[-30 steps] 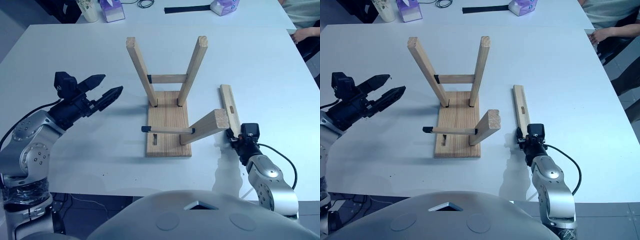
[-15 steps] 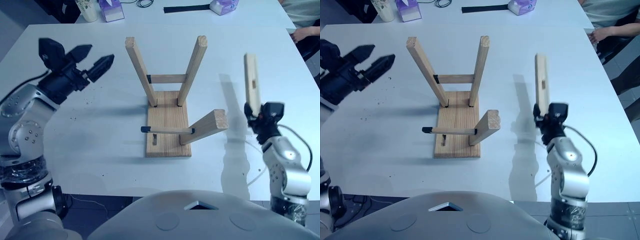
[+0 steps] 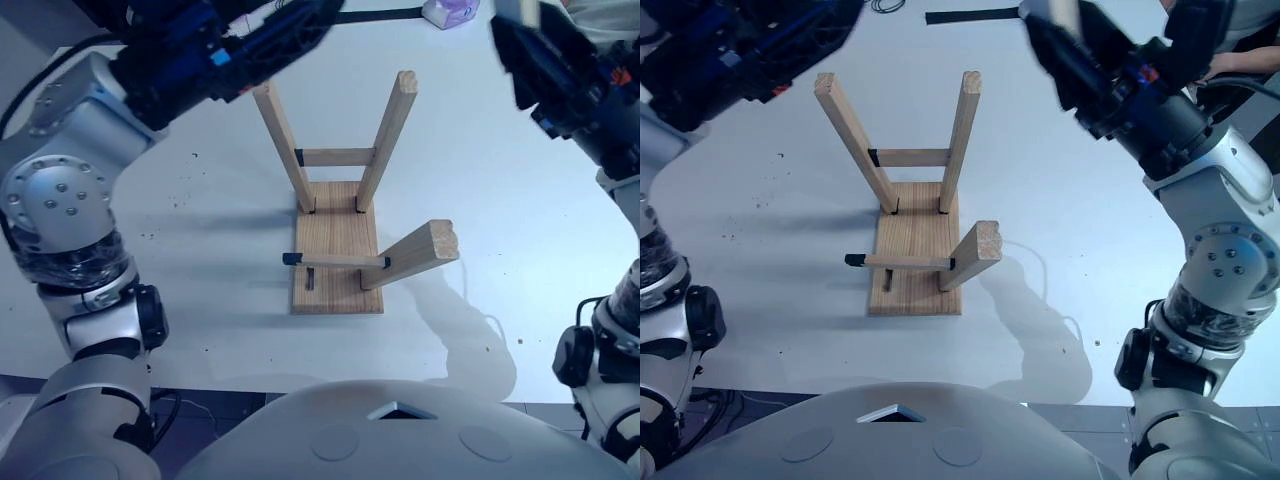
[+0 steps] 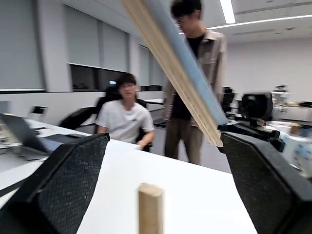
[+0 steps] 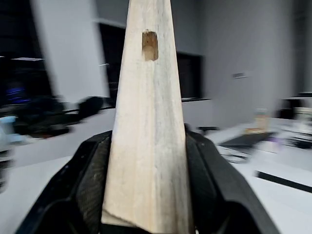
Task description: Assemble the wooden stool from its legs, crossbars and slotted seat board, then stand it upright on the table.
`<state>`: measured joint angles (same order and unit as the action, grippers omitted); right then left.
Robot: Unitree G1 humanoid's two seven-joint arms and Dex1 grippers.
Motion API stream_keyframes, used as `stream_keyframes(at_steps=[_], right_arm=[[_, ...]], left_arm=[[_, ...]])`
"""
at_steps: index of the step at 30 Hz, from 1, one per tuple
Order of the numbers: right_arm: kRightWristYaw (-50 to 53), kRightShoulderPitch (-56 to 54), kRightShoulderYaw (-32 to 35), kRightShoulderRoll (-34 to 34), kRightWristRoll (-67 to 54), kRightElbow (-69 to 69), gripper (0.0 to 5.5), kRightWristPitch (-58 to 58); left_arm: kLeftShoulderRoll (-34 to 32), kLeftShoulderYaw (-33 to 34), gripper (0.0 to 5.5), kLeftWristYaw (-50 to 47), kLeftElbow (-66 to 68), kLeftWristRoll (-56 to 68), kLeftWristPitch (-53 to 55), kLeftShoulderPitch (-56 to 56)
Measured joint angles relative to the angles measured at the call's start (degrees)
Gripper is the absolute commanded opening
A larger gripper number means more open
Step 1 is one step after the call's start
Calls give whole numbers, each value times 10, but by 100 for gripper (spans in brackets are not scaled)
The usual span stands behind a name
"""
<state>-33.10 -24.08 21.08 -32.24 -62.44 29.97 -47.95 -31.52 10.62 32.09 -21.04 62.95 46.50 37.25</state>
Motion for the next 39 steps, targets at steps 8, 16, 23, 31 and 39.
stream_keyframes(at_steps=[8,16,23,31,39], right_arm=[[-92,-48,-53,-60,-70,-44,207,-46],[-154,-48,-75,-93,-75,-53,207,-59],[-186,-48,-79,-113,-81,-60,207,-65],[-217,-51,-99,-132,-67,-63,206,-64],[-253,-52,-120,-149,-24,-60,205,-47]], left_arm=[[30,-22,423,47,4,76,25,21],[33,-18,423,46,27,112,30,31],[25,-15,405,74,28,157,55,40],[10,-39,265,96,23,145,77,41],[3,-46,210,110,16,124,83,39]])
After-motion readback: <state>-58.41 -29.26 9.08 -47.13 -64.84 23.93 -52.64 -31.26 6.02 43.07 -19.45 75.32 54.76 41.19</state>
